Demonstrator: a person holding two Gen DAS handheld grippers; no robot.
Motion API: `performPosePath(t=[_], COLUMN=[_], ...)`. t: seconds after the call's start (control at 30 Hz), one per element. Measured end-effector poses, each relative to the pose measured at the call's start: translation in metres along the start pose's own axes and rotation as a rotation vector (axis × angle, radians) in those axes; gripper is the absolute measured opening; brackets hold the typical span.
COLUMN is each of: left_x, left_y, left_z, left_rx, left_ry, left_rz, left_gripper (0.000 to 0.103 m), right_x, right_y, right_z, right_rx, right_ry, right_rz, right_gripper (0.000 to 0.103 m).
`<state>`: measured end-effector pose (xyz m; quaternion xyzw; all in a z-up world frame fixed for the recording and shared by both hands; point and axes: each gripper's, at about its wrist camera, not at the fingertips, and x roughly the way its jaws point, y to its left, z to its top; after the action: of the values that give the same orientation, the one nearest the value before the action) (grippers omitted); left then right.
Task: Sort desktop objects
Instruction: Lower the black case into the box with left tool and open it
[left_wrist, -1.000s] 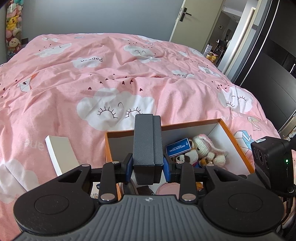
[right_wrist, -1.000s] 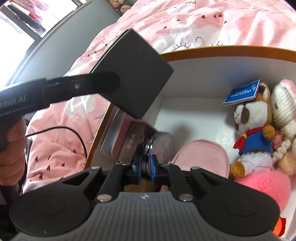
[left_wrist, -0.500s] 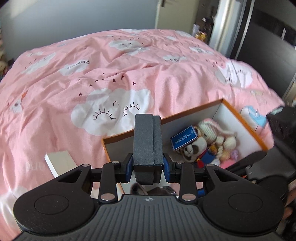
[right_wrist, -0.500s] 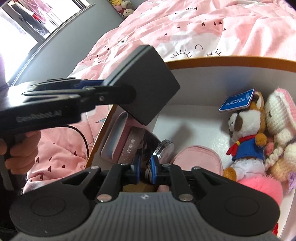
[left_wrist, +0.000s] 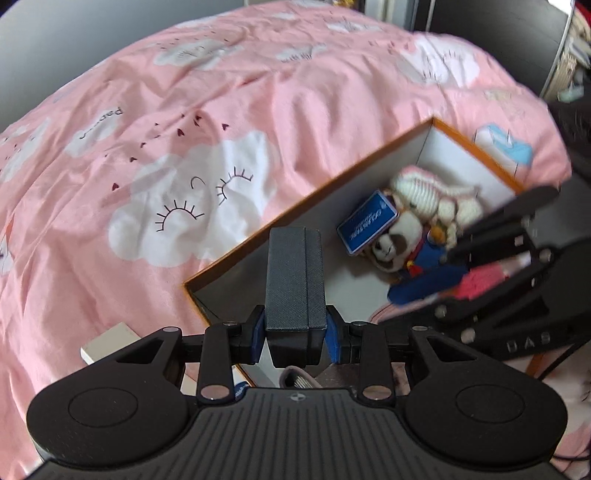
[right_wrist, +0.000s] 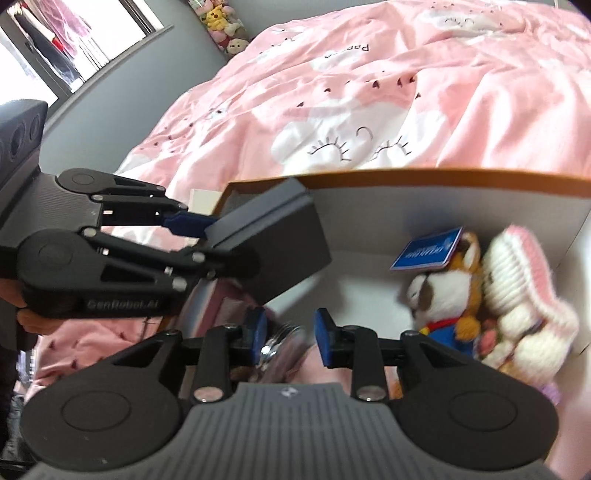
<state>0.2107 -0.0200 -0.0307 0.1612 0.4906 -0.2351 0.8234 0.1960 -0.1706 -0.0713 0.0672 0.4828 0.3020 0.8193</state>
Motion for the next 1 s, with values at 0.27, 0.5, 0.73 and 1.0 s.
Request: performPosePath(t=[0.27, 0.5, 0.73, 1.0], left_x=[0.022, 0.021, -0.003, -0.046], left_y=[-0.007, -0.004, 0.0, 0.034], left_z=[0.002, -0.001, -0.005, -0.024], left_rx=[-0.006, 0.008, 0.001, -0.298], left_ry=[0.062, 0.056, -0.024, -0.192], left_rz=[0.024, 0.034, 0.069, 0.088], left_gripper=[0.037, 0.041, 0.052, 0.034], right_x=[0.018, 0.036, 0.043, 0.058], right_y=[-0.005, -0.01, -0.007, 0.005], right_z=[0.018, 0.023, 0.022, 0.025], right_rx=[-0.081, -0.095, -0.092, -0.076], right_ry=[0.018, 0.058, 0.076, 0.14], right_rz=[-0.109, -0.13, -0.1, -0.019], right_gripper=[0.03, 0.031, 0.031, 0.031])
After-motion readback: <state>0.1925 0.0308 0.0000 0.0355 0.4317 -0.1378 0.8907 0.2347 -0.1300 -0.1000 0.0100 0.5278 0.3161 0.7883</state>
